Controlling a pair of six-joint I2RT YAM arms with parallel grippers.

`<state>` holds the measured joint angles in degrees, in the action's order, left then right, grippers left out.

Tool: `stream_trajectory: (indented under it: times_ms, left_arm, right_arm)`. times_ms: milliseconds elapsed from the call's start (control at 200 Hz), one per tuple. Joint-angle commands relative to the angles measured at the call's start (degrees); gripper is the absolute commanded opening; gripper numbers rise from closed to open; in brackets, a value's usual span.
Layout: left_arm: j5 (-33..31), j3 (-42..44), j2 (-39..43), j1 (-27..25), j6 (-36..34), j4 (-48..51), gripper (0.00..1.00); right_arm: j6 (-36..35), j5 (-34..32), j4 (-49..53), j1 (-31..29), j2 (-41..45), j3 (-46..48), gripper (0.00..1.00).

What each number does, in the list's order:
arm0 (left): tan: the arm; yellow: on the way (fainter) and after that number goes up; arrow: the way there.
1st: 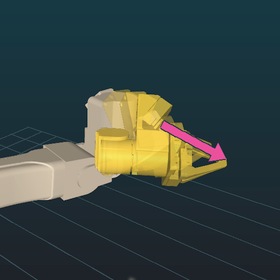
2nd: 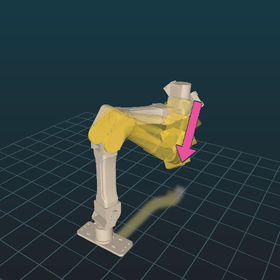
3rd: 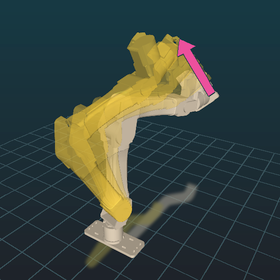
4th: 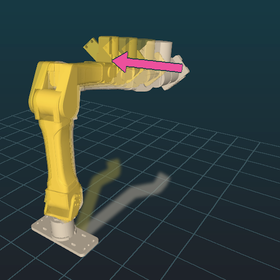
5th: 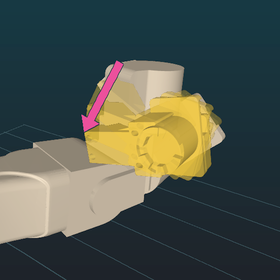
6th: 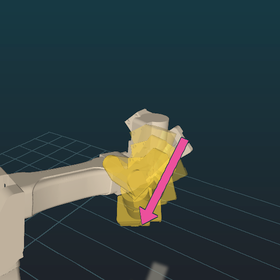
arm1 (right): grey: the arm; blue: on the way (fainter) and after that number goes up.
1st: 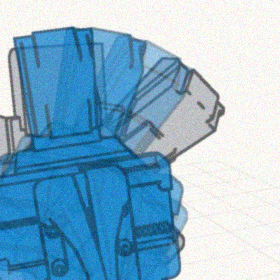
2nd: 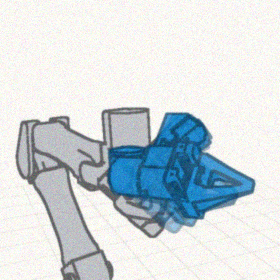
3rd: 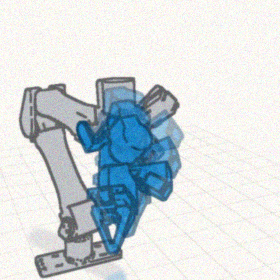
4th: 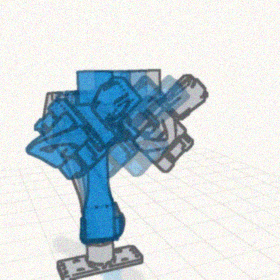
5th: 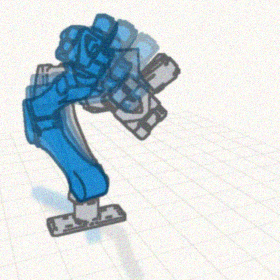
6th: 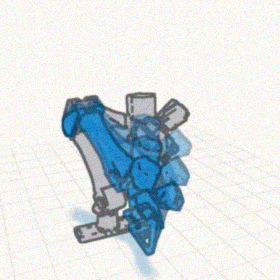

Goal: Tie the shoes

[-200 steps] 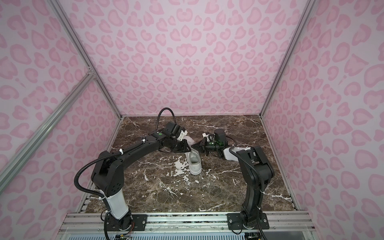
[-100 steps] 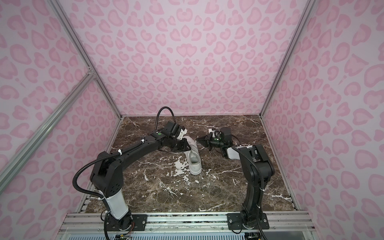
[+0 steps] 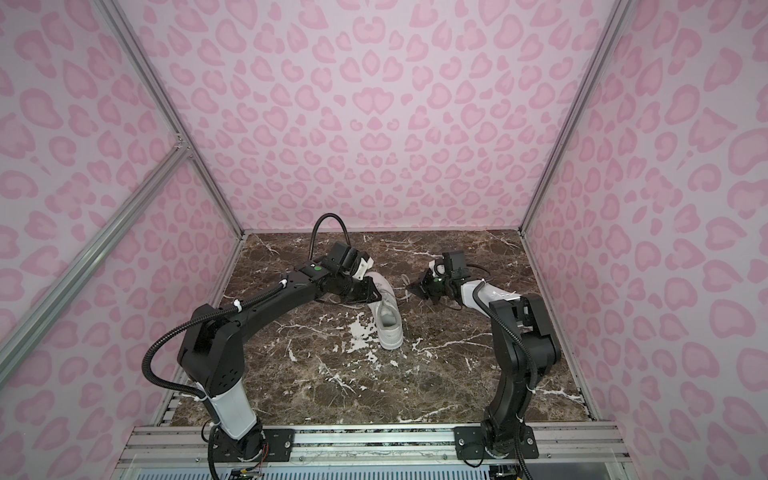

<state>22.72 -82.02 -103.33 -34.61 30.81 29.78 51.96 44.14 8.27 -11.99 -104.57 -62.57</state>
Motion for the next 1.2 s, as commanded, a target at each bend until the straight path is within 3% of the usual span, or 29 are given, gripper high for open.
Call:
stream_trajectory:
  times_ms: [0, 280, 495, 1195]
  left_arm:
    - [0.03, 0.53, 1.02, -0.02, -0.04, -1.5, 0.24]
    - [-0.04, 1.07, 1.38, -0.02, -0.22, -1.4, 0.24]
    - [-0.05, 0.98, 1.29, 0.0, -0.07, -1.72, 0.24]
    - [-0.31, 1.69, 2.17, 0.07, -0.31, -1.72, 0.23]
  right_arm:
    - [-12.05, -9.44, 18.9, 0.19, -0.89, -1.11, 0.03]
    - [-17.36, -17.07, 26.0, 0.0, -1.71, -3.9, 0.1]
    - [-21.06, -22.96, 31.32, -1.84, -1.8, -5.92, 0.28]
    - [-19.71, -25.31, 32.41, -5.01, -5.44, -8.2, 0.28]
